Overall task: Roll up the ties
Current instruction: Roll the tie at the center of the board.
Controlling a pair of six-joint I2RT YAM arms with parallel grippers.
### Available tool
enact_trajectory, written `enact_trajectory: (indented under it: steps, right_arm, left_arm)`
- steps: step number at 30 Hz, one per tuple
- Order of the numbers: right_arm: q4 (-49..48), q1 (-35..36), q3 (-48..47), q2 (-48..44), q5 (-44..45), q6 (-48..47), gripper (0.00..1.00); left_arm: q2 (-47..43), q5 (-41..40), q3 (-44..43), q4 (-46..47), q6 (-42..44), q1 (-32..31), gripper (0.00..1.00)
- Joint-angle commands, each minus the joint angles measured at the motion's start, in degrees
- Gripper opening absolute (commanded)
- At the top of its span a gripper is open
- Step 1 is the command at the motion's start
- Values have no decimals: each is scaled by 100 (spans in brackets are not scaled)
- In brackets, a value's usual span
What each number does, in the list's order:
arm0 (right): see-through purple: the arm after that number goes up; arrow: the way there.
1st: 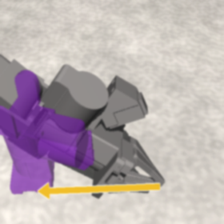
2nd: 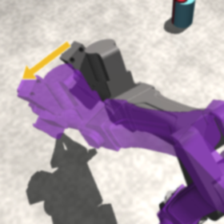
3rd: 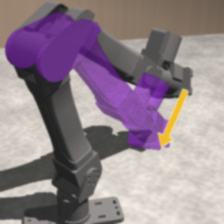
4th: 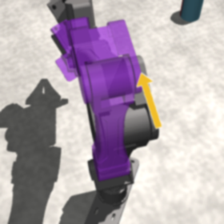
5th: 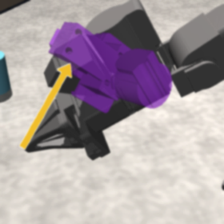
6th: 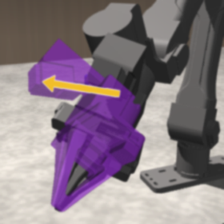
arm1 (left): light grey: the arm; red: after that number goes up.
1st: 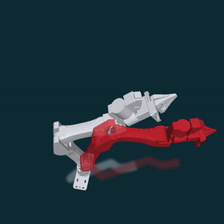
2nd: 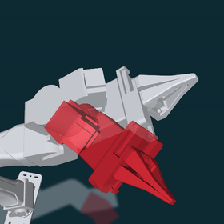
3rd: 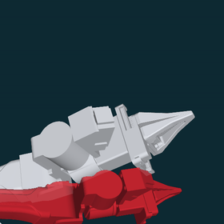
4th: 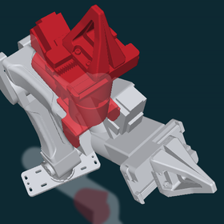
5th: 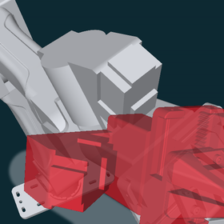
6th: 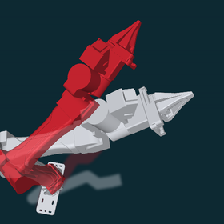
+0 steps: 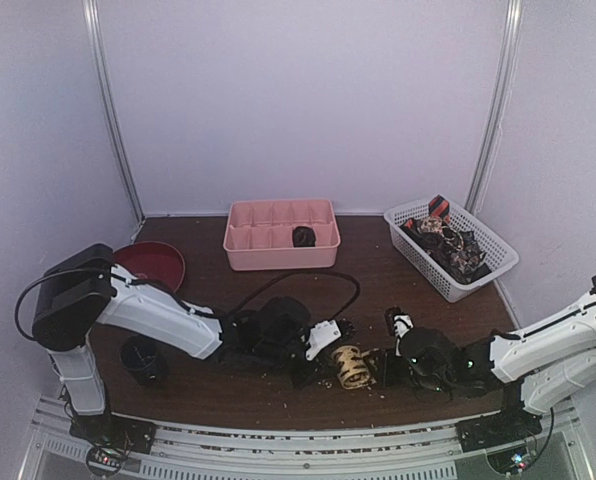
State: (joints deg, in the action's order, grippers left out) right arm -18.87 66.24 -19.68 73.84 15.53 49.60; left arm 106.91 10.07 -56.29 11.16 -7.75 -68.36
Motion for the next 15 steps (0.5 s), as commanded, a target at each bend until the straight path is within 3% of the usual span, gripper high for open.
enact_trajectory:
  steps: [1,9,15]
  right_arm:
    - [171,14,54,-171,224,38,29]
    - [702,20,10,-529,596,184,27]
    - [856,13,1,-1189,553,163,35]
  left_arm:
    - [73,92,-251,-45,155,-40,19]
    - [195,97,-359,-104,192,-40,19]
    - [257,110,-501,-184,227,-42,19]
